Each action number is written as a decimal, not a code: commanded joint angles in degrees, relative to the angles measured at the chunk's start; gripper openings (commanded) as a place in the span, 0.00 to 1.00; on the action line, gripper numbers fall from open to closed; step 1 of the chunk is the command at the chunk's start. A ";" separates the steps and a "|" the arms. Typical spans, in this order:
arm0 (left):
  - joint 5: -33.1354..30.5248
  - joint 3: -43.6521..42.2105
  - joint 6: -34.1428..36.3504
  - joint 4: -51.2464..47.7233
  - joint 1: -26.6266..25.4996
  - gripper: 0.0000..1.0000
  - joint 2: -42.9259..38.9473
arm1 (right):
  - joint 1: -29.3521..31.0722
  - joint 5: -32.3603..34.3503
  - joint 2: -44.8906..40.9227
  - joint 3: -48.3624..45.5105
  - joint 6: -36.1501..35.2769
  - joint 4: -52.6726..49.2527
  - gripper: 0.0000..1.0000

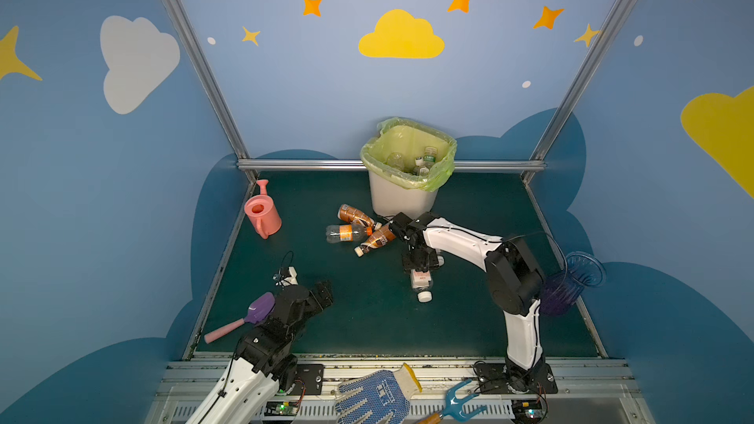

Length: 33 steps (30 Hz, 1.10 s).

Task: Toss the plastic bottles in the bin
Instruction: 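Lift the red-print-label bottle with the right gripper up over the bin, then open the right gripper over the bin to drop the bottle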

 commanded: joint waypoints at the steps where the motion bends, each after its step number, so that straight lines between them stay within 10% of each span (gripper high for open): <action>1: -0.38 -0.56 -0.31 0.25 0.24 1.00 1.08 | -0.15 1.84 -10.25 2.32 -2.61 -0.30 0.51; 14: 1.80 6.03 2.30 12.28 0.24 1.00 26.45 | -2.41 14.72 -42.91 11.67 -30.41 29.88 0.54; 21: 8.81 17.63 5.30 10.48 -0.29 1.00 43.47 | -16.15 -15.95 -14.39 40.54 -20.58 17.53 0.60; 27: 7.18 19.40 5.34 8.31 -2.21 1.00 42.99 | -16.51 -13.25 13.81 86.51 -19.00 -6.49 0.91; 30: 4.25 18.54 6.73 7.18 -2.31 1.00 38.15 | -16.58 -8.06 5.41 77.98 -19.51 0.13 0.97; 33: 3.15 18.02 9.46 6.95 -2.31 1.00 34.96 | -16.53 -5.59 -11.73 50.43 -19.45 18.73 0.98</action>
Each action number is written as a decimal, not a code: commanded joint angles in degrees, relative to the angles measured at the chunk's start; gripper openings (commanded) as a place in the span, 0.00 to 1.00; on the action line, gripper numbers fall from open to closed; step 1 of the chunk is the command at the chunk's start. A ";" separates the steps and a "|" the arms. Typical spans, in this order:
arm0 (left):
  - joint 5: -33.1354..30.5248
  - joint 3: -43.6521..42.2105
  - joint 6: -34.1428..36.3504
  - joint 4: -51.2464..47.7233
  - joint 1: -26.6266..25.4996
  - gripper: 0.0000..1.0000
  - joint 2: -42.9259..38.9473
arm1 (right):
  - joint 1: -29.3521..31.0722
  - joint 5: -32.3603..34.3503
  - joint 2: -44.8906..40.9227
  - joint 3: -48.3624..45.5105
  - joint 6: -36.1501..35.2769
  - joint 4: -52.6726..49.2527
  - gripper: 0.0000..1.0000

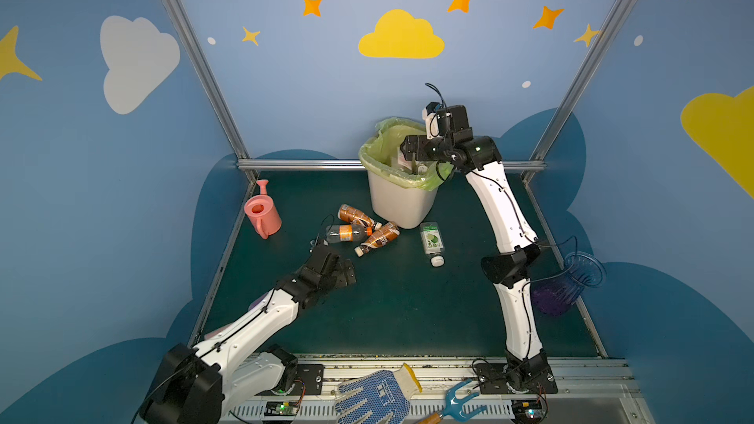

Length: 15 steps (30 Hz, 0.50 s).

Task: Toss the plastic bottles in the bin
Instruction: 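Open the right gripper over the bin to drop the bottle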

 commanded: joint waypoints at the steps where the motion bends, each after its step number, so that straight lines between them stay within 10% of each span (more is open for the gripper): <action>1: -2.82 -0.36 3.52 -2.05 -0.08 1.00 -2.61 | -0.12 4.19 -25.46 -15.89 0.89 17.72 0.98; 15: -2.12 8.93 11.25 -5.98 -1.09 1.00 6.91 | -4.25 8.48 -54.23 -68.22 5.01 27.07 0.98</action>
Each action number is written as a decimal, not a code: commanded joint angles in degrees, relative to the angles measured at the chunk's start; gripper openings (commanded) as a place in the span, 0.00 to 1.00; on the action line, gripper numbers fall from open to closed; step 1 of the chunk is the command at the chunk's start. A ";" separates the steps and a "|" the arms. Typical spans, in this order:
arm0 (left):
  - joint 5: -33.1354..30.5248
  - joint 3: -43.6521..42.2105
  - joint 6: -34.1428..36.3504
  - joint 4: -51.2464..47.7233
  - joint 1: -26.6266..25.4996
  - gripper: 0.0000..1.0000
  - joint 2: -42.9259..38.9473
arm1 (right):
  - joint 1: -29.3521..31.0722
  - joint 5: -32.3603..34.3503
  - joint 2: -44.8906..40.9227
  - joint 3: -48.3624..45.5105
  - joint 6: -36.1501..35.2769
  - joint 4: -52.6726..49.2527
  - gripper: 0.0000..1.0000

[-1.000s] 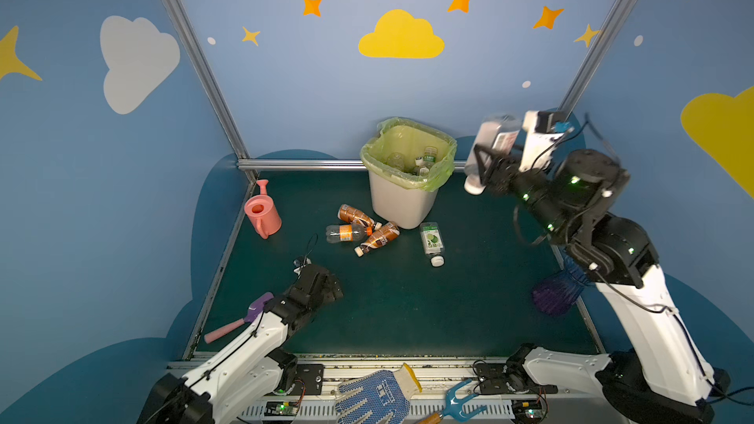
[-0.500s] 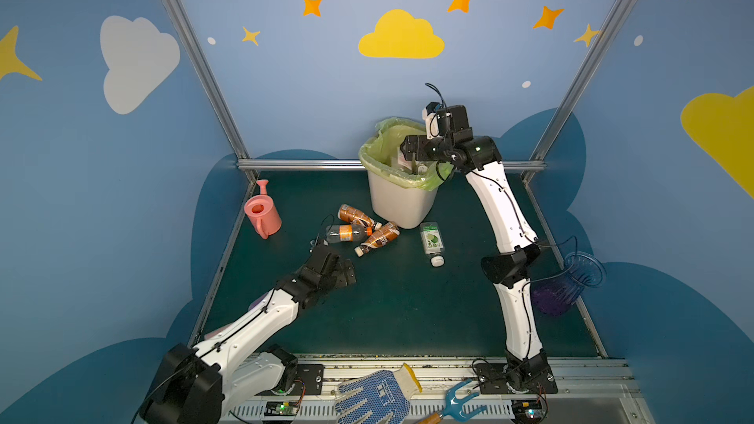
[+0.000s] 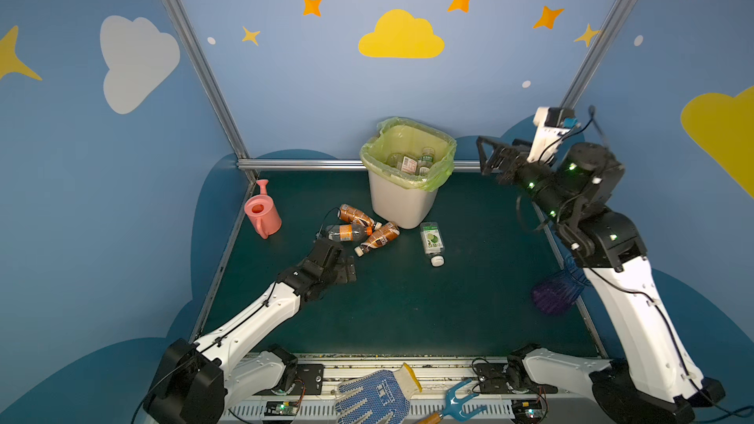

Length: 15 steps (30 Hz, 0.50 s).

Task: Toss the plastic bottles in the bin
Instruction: 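Open the right gripper over the bin to drop the bottle, then lower the right gripper toward the clear lime-label bottle on the table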

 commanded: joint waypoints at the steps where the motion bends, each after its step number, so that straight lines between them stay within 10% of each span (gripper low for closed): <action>1: -0.64 2.75 3.31 -1.99 -0.79 1.00 1.69 | -1.48 1.40 -0.22 -15.09 3.53 0.96 0.98; 15: -3.43 1.70 2.01 -1.56 -2.43 1.00 1.98 | 2.24 -2.24 7.19 -44.65 8.70 16.25 0.98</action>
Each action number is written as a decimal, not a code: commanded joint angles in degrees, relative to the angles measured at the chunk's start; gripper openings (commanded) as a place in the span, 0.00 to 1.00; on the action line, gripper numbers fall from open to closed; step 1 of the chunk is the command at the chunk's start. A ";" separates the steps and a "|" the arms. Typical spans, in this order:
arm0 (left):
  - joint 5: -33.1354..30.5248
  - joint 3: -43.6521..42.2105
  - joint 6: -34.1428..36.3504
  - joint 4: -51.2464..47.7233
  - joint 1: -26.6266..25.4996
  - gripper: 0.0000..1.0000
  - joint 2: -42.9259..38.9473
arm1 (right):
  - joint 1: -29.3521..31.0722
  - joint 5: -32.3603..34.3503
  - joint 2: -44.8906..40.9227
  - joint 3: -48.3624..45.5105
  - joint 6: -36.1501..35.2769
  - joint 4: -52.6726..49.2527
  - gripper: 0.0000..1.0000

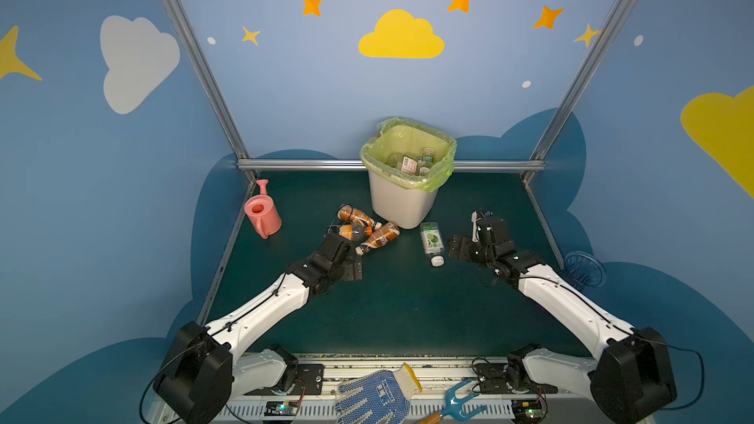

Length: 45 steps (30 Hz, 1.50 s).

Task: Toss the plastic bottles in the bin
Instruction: 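Lower the right gripper toward the clear lime-label bottle on the table, then grasp the clear lime-label bottle with the right gripper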

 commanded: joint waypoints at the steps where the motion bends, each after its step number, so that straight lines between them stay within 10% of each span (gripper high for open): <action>1: -2.28 -0.98 -0.25 -1.10 -0.18 1.00 -2.01 | 3.11 -0.72 6.54 1.35 -0.47 6.04 0.98; 25: -8.09 -7.65 -3.52 -3.83 0.04 1.00 -12.09 | 8.04 7.66 36.57 25.34 0.22 -10.37 0.86; 45: -8.44 -10.58 -4.94 -5.95 0.09 1.00 -20.80 | 11.02 4.15 27.05 13.48 5.90 -13.19 0.51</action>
